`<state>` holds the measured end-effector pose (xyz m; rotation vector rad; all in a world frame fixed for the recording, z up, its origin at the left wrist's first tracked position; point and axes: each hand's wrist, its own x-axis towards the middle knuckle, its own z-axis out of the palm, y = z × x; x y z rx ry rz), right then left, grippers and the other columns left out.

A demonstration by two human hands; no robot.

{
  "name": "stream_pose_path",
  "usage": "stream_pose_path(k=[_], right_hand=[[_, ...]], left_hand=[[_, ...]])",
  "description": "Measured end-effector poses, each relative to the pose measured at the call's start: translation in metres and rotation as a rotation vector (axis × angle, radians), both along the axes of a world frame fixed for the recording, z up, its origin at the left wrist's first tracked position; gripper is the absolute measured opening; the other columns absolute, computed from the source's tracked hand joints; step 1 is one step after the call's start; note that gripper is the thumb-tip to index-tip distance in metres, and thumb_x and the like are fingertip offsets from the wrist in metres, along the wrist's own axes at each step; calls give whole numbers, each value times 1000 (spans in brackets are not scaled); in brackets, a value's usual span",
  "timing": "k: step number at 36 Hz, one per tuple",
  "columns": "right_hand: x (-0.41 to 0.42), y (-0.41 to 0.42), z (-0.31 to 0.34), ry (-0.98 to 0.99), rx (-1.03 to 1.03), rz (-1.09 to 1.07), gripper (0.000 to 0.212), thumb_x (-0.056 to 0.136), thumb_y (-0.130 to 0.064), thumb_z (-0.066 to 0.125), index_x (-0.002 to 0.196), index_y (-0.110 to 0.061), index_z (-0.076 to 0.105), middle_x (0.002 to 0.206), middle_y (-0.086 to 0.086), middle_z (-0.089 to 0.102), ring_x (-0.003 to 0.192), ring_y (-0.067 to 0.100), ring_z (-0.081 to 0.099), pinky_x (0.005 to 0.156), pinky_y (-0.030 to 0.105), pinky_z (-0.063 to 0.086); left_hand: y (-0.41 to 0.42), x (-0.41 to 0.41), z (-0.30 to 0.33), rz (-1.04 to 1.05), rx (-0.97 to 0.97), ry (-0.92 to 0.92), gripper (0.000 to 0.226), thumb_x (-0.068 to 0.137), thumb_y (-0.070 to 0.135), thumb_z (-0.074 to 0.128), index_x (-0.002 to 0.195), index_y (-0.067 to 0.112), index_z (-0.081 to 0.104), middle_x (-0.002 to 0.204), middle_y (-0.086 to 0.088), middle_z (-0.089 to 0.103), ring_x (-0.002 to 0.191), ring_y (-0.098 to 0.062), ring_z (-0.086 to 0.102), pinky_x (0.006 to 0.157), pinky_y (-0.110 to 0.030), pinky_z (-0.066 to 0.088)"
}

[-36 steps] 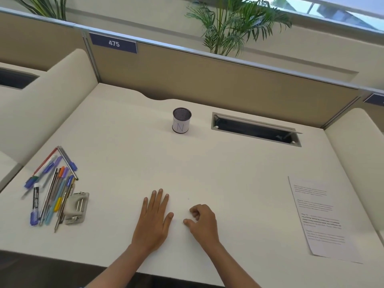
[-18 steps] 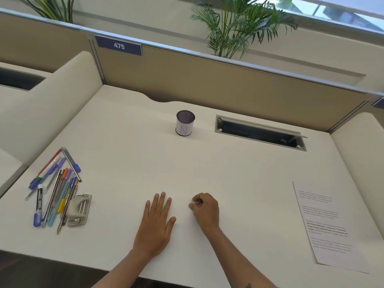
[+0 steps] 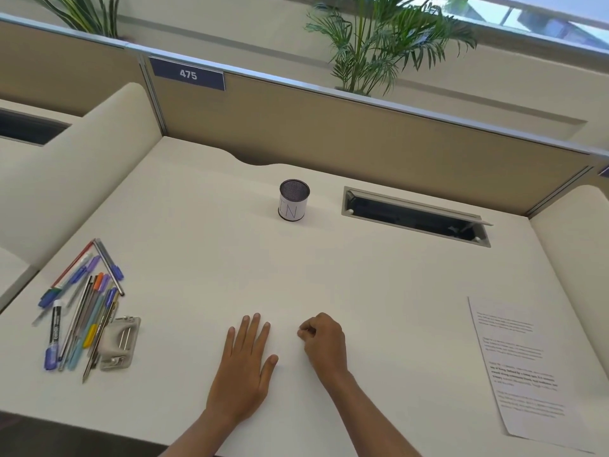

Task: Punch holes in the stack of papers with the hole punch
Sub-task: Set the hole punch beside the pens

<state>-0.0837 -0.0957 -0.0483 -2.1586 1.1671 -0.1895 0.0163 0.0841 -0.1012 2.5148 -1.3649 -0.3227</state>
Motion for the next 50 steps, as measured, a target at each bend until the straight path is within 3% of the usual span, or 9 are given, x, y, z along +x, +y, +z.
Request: stream_pose_path(k=[11, 18, 26, 30, 34, 37, 41, 47, 50], right_hand=[[1, 6, 5, 55, -145, 127, 18, 97, -2, 58, 90, -7, 75, 93, 3, 67, 88, 21, 63, 74, 38, 55], [2, 18, 6, 99, -240, 180, 27, 88, 13, 50, 92, -5, 69, 97, 6, 65, 90, 25, 60, 63, 34, 48], [1, 25, 5, 91, -291, 193, 34, 65, 27, 62, 79, -4, 67, 81, 11, 64, 70, 28, 62, 48, 35, 47], [0, 25, 6, 105, -273, 193, 32, 69, 25, 63, 79, -5, 65, 80, 11, 63, 69, 29, 60, 51, 38, 48], [0, 23, 7, 118, -233, 223, 25, 83, 18, 53, 90, -2, 66, 92, 14, 65, 84, 33, 61, 66, 43, 51], [1, 18, 7, 165, -244, 282, 24, 98, 6, 43, 106, -5, 63, 108, 10, 62, 99, 28, 56, 81, 38, 48], [1, 8, 8, 212, -254, 357, 26, 103, 0, 37, 115, -7, 59, 117, 9, 59, 105, 26, 54, 85, 34, 43], [18, -37, 22, 200, -163, 286, 32, 88, 13, 41, 110, -1, 59, 119, 18, 57, 111, 35, 53, 91, 44, 45], [43, -72, 37, 99, -174, 246, 33, 78, 22, 42, 99, 6, 61, 110, 27, 59, 106, 39, 54, 84, 41, 38]], left_hand=[[-1, 0, -2, 6, 22, -27, 70, 111, 54, 23, 171, 23, 8, 181, 1, -5, 168, -23, -5, 132, -50, 5], [-1, 0, -1, 7, 23, -33, 70, 110, 55, 24, 171, 22, 12, 181, -1, -3, 168, -23, -3, 132, -51, 6], [-1, -1, 2, 13, 35, -32, 71, 110, 56, 22, 171, 22, 11, 181, -1, -3, 168, -23, -5, 132, -51, 7], [-1, -1, 3, 13, 39, -26, 70, 110, 56, 21, 171, 22, 11, 181, -1, -3, 168, -22, -6, 132, -51, 8], [-2, -2, 4, 7, 51, -26, 71, 110, 56, 19, 171, 21, 12, 181, -2, -2, 168, -23, -5, 133, -53, 10], [-2, -1, 5, 12, 58, -24, 71, 110, 57, 18, 171, 22, 11, 181, -1, -3, 168, -22, -6, 133, -53, 10], [-2, -1, 6, 10, 55, -17, 70, 111, 56, 20, 171, 21, 12, 181, -1, -2, 168, -22, -5, 132, -52, 9], [-2, 0, 6, 9, 59, -14, 71, 111, 57, 21, 171, 22, 13, 181, -1, -1, 168, -23, -3, 132, -52, 10], [-2, 0, 6, 6, 49, -11, 70, 110, 57, 22, 171, 22, 13, 181, -1, -1, 168, -24, -2, 132, -52, 9]])
